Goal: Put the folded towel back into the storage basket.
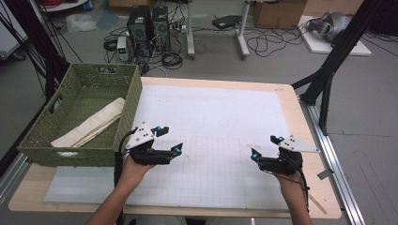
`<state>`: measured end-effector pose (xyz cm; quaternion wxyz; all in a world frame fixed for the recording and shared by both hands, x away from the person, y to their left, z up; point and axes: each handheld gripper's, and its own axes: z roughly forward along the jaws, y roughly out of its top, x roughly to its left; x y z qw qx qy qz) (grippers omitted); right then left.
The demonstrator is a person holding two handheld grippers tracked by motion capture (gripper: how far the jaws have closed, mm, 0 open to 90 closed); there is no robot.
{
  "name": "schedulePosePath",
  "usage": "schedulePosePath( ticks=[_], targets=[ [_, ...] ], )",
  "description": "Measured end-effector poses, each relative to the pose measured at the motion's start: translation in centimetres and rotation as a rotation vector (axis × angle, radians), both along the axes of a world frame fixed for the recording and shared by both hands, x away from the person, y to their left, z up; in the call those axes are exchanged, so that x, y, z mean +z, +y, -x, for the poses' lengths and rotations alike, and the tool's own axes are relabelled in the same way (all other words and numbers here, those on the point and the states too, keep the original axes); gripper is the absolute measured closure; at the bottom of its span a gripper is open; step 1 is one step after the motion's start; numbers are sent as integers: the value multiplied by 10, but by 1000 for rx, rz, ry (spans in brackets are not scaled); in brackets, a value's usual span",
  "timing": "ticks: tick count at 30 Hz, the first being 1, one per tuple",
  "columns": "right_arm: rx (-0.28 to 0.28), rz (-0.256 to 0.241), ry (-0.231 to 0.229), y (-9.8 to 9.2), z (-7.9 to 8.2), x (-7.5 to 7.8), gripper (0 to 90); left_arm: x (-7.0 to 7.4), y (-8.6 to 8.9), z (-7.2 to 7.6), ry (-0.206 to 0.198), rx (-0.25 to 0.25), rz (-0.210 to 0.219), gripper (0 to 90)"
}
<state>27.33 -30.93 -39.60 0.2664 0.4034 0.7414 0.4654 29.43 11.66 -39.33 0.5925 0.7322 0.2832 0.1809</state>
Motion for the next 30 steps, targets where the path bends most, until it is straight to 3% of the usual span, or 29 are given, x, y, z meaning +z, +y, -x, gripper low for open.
schedulePosePath(
  ticks=[9, 30],
  targets=[
    [-13, 9, -3, 0, 5, -1, 117, -13, 5, 3, 24, 19, -22, 215],
    [-8, 5, 5, 2, 3, -3, 117, -15, 7, 2, 28, 34, -28, 216]
  ],
)
